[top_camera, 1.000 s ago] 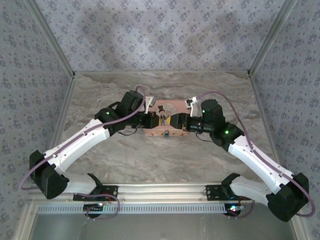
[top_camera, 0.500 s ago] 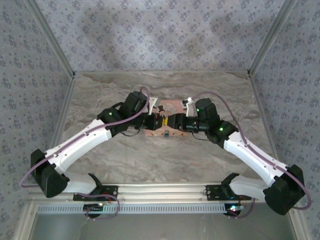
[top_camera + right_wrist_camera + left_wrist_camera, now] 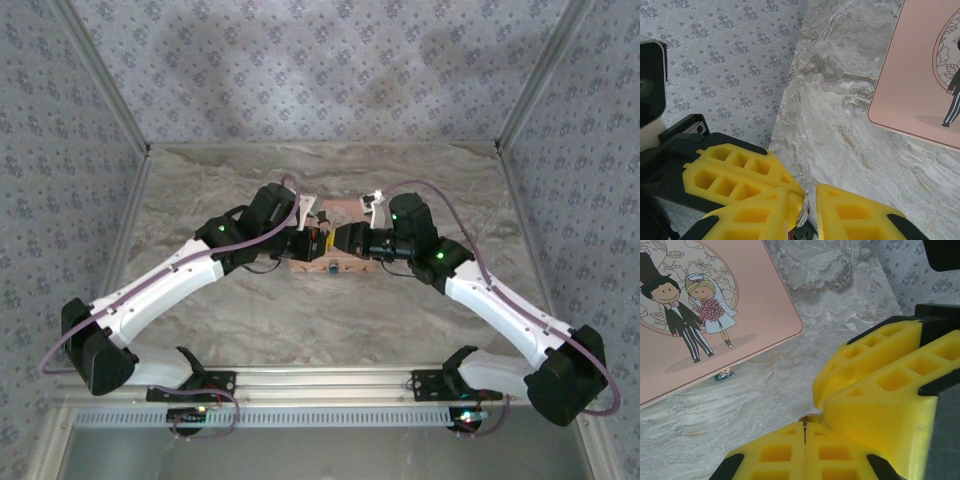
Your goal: Unlock a padlock with a key
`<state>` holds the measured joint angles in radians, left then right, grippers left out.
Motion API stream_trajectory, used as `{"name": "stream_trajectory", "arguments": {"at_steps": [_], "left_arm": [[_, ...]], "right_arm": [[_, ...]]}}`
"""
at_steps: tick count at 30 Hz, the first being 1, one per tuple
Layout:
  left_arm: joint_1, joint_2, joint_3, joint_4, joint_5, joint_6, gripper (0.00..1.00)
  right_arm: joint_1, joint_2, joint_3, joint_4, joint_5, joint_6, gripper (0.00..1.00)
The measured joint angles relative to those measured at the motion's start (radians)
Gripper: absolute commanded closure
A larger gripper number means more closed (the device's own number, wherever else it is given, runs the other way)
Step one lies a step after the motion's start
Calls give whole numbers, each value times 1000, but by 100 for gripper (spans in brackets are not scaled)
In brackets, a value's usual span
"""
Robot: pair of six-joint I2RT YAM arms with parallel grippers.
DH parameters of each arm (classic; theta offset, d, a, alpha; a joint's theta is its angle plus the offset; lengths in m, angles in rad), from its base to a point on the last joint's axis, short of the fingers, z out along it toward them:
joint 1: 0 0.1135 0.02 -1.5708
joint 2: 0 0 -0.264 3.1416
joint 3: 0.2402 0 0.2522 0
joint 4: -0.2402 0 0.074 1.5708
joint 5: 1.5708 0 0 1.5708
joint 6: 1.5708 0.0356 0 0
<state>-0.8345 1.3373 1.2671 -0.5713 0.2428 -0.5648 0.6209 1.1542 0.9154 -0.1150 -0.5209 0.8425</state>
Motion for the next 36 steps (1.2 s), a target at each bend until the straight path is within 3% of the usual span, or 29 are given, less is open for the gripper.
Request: {"name": "stream_trajectory", "arguments": {"at_steps": [6,9,10,13,17,27,36], "left_arm": [[-10,0,0,0,-4,1,100],[-11,-1,0,0,-12,3,100],[-11,-2,0,0,-16,4,96],[-13,-11,0,11,-28,7,66],[-11,-62,-25,63,-51,2,46],[69,-281,-262,336,0,-65,20],[104,-368,-412,602,66,-111,11]], "right_arm": [[0,10,0,11,0,4,97],[-2,14,3,10,0,6,100],[-3,14,6,6,0,3,100],[-13,16,36,-28,-2,-5,100],[-37,17,151,-117,-11,-47,100],[-79,77,583,-446,-19,-206,100],[-91,117,694,-579,-46,-248,100]]}}
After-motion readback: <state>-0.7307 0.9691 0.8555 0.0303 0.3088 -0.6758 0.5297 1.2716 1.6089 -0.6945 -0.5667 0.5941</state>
